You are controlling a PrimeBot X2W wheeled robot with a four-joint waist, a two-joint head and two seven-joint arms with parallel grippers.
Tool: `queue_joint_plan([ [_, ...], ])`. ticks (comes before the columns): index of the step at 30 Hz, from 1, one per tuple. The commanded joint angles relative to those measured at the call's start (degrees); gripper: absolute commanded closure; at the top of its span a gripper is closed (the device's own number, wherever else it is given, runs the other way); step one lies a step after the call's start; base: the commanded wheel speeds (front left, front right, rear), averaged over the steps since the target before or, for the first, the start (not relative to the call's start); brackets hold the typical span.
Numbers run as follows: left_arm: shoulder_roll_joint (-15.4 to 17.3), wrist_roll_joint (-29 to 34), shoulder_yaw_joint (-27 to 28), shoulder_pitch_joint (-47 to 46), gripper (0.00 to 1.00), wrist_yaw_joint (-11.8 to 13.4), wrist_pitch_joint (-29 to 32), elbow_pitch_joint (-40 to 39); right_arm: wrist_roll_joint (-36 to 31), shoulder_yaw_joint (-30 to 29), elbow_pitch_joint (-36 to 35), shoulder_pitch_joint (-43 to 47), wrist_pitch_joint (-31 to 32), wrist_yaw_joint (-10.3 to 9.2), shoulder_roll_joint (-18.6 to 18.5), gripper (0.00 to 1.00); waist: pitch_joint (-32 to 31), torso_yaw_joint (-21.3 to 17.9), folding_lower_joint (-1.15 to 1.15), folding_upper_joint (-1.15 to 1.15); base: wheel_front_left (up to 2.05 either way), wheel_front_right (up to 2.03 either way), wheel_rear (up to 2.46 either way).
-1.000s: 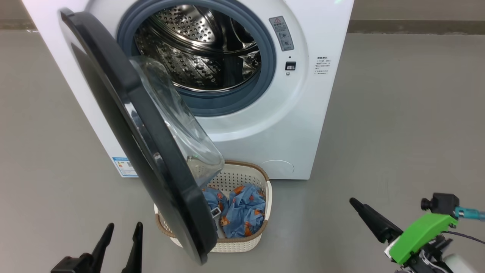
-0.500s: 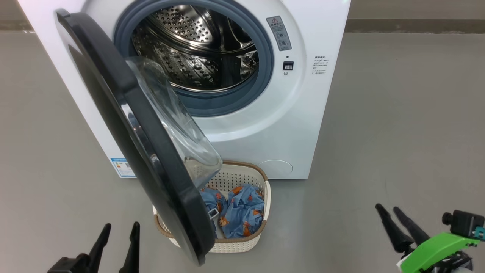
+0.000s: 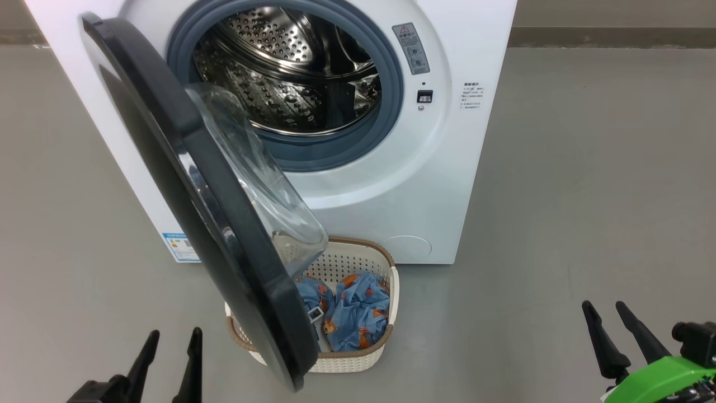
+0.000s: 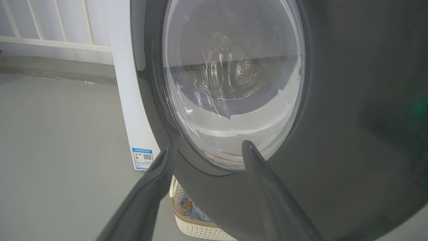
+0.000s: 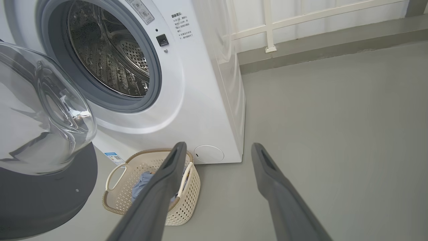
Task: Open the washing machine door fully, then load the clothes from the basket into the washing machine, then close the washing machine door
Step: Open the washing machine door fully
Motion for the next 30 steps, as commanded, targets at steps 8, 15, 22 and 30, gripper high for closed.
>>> queue_joint_plan([
  [8,0.20,0.33,2.04,-0.90,0.00,-0.09,-0.37,-1.01,-6.07,-2.78,-0.84,2.93,-0.73,0.09,2.48,0.00,0.04,0.32,0.00,0.00,0.00,0.00,0.00],
  [15,0.08,0.07,2.07,-1.04,0.00,-0.09,-0.37,-0.48,-7.59,-3.05,-0.56,3.25,-0.73,0.09,3.75,0.00,0.03,0.42,0.00,0.00,0.00,0.00,0.00],
  [22,0.06,-0.72,2.14,-1.72,1.00,-0.09,-0.37,-0.10,-8.65,-3.69,-0.93,3.30,-0.73,0.09,4.06,0.00,-0.01,0.69,0.00,0.00,0.00,0.00,0.00],
  [30,-0.44,-0.49,5.97,-2.88,1.00,-0.09,-0.37,-5.86,-9.55,-4.63,-1.19,3.86,-0.73,0.09,4.40,0.00,-0.26,1.23,0.00,0.00,0.00,0.00,0.00],
])
